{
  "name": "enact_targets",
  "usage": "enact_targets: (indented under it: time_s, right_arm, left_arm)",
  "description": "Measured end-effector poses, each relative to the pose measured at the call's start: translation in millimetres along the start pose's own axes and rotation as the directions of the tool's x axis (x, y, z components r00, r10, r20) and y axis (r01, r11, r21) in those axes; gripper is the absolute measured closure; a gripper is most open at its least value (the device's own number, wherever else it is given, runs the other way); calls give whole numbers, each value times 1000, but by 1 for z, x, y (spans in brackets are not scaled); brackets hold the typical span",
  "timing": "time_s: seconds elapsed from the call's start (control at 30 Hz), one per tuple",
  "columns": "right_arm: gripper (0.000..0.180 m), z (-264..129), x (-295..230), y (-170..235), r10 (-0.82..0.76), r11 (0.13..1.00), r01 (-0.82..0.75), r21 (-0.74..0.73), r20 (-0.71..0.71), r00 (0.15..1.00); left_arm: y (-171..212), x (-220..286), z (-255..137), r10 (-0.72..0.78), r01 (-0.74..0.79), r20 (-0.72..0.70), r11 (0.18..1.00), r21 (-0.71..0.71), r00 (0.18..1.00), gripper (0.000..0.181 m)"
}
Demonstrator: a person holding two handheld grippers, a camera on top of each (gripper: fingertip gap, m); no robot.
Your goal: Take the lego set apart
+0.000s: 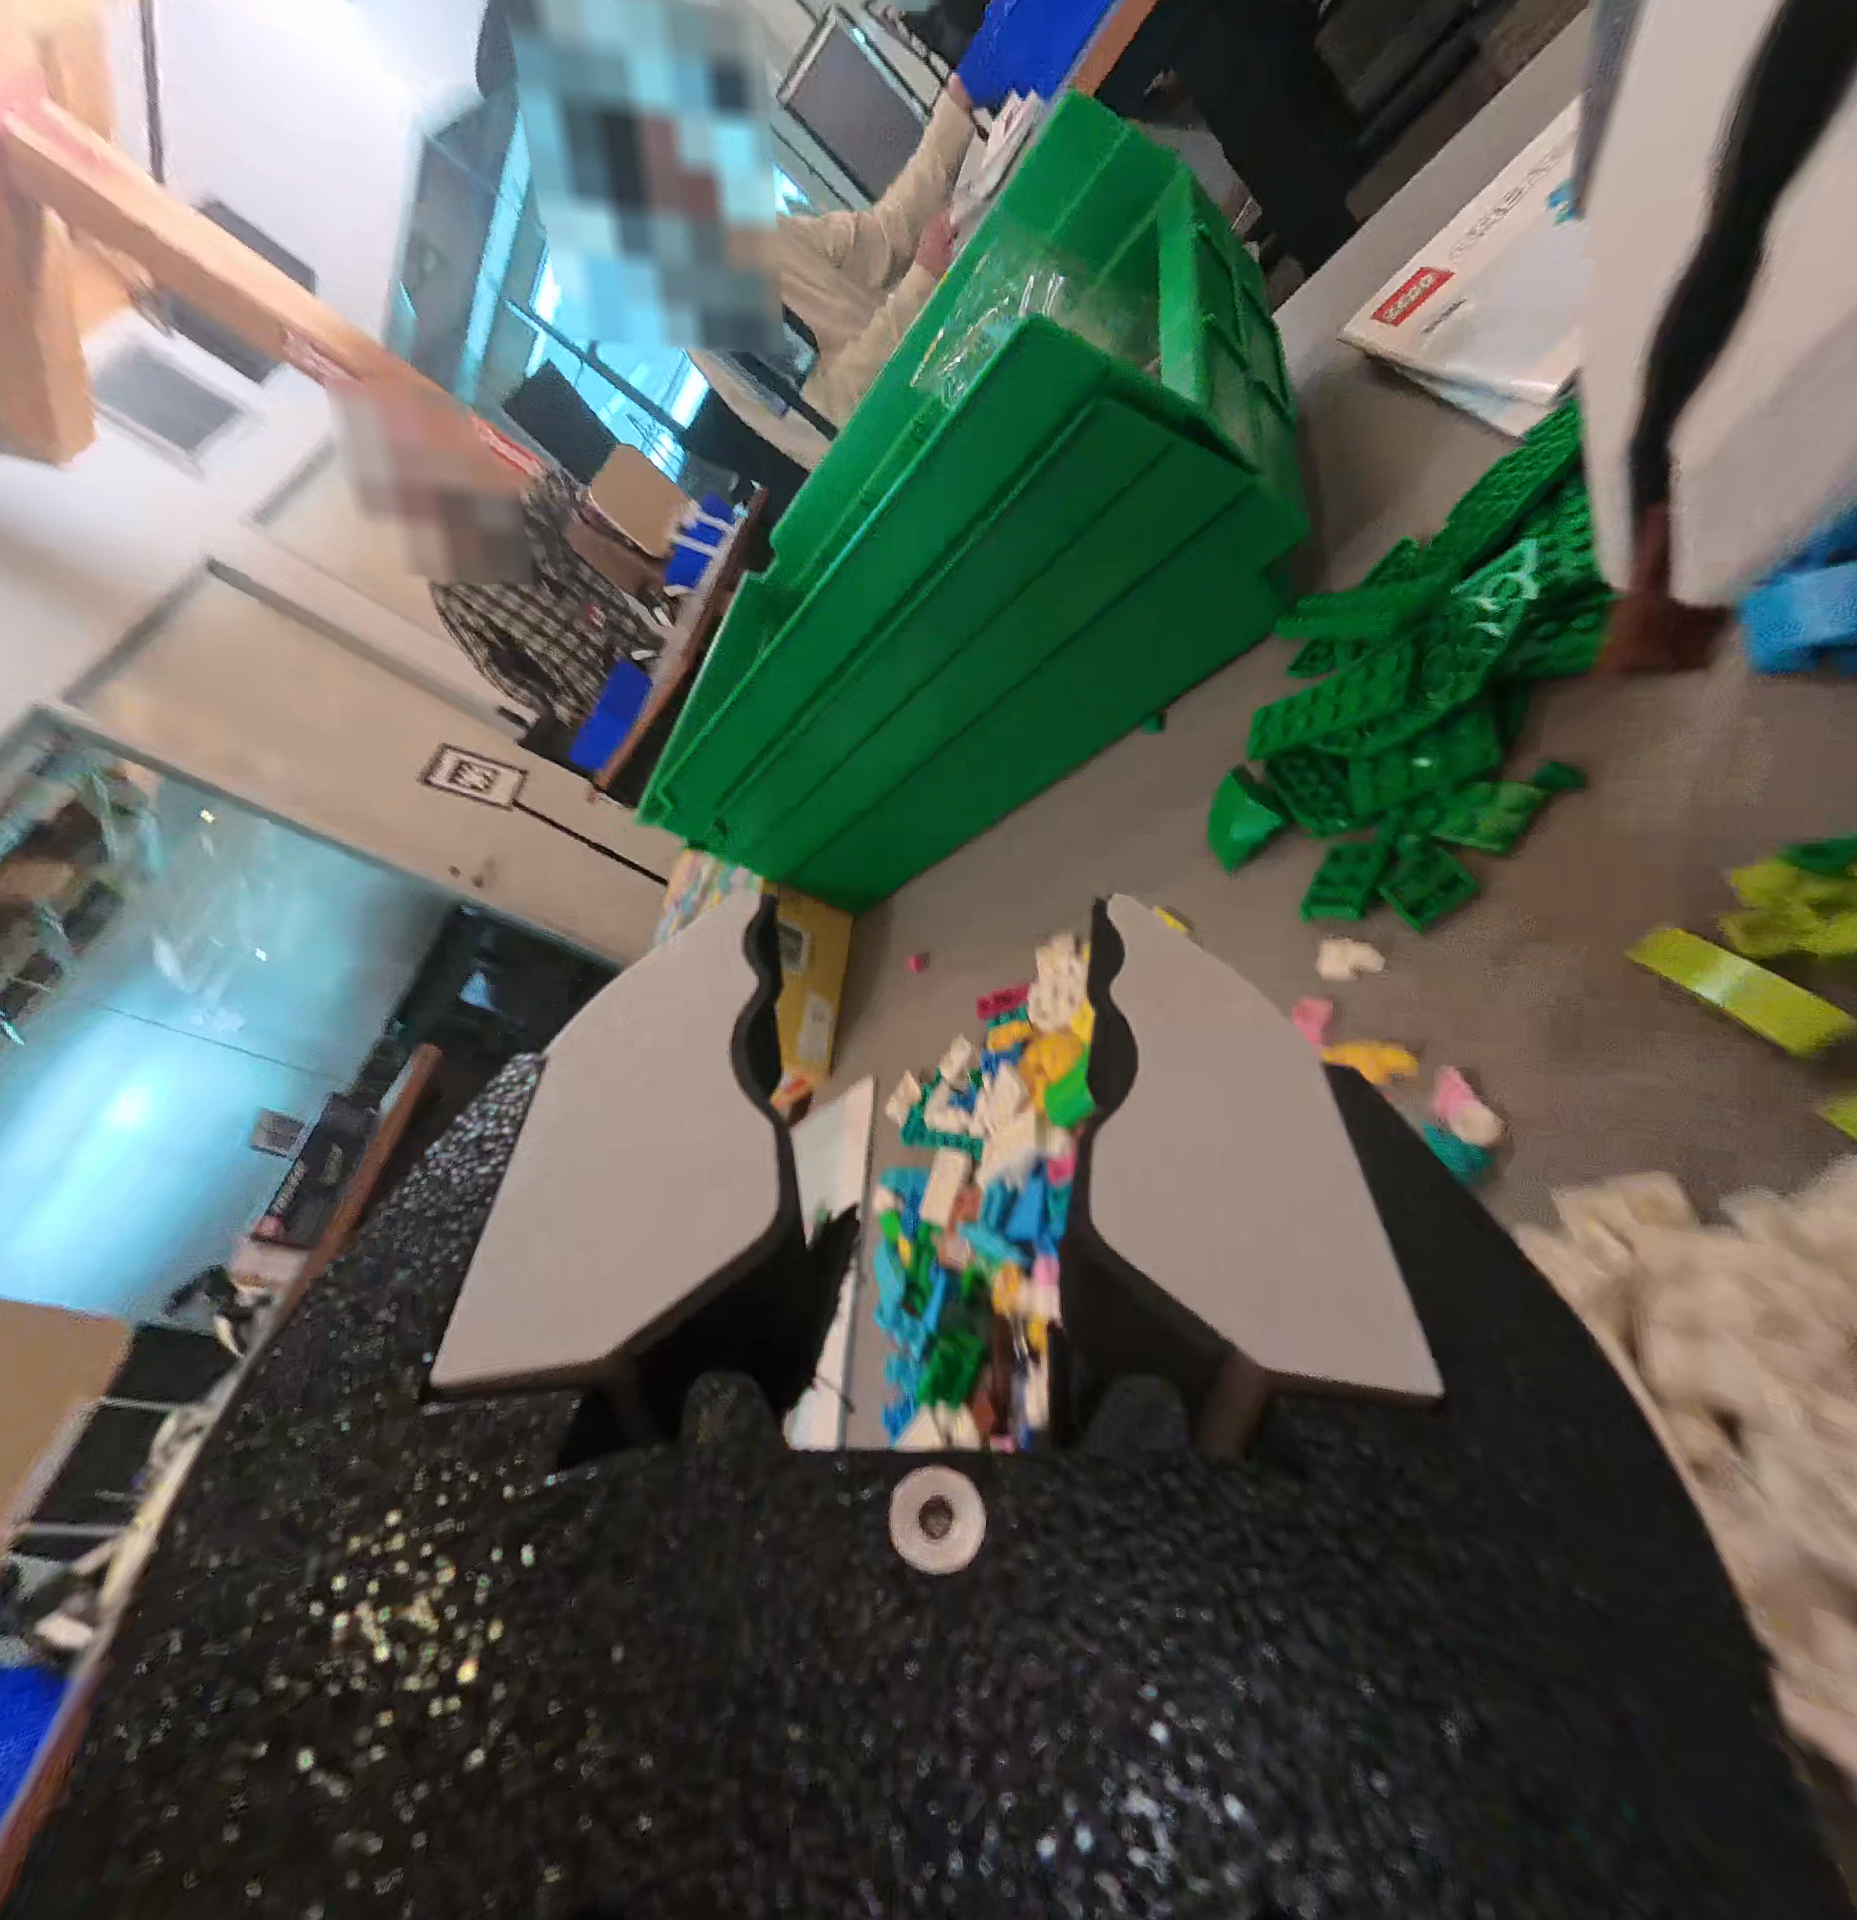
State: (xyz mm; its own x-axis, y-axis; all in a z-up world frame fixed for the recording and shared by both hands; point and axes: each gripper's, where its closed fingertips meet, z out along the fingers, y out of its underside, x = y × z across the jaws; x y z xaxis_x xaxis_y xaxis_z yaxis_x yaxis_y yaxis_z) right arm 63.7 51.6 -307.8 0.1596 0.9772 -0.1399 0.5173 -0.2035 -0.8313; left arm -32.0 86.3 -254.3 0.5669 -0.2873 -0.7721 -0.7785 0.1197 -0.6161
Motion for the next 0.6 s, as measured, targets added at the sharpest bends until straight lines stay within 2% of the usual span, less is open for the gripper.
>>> enact_targets:
  time_s: [0.03, 0.13, 0.2, 0.37, 0.5, 0.6]
  right_arm:
    - [177, -5, -7, -11, -4, 998, 3, 68, 16, 1000]
    - [178, -19, -43, -40, -148, 958, 124, 260, 76, 986]
    - [177, -19, -70, -50, -247, 930, 206, 306, 102, 964]
    - [177, 15, -125, -63, -368, 912, 319, 258, 170, 914]
    - [177, 59, -181, -65, -381, 923, 339, 183, 313, 870]
    - [177, 102, -234, -63, -398, 916, 380, 131, 414, 818]
  left_arm:
    - [1, -2, -17, -30, 29, -6, 1000, -7, 1000, 123]
    - [6, -6, -84, -131, 131, -13, 991, -33, 991, 120]
    - [15, -13, -135, -197, 197, 16, 979, -55, 980, 120]
    - [52, -47, -271, -345, 373, 235, 924, -87, 909, 122]
    - [87, -71, -372, -281, 375, 468, 919, -119, 838, 128]
    - [113, -75, -425, -263, 408, 592, 904, -124, 762, 130]
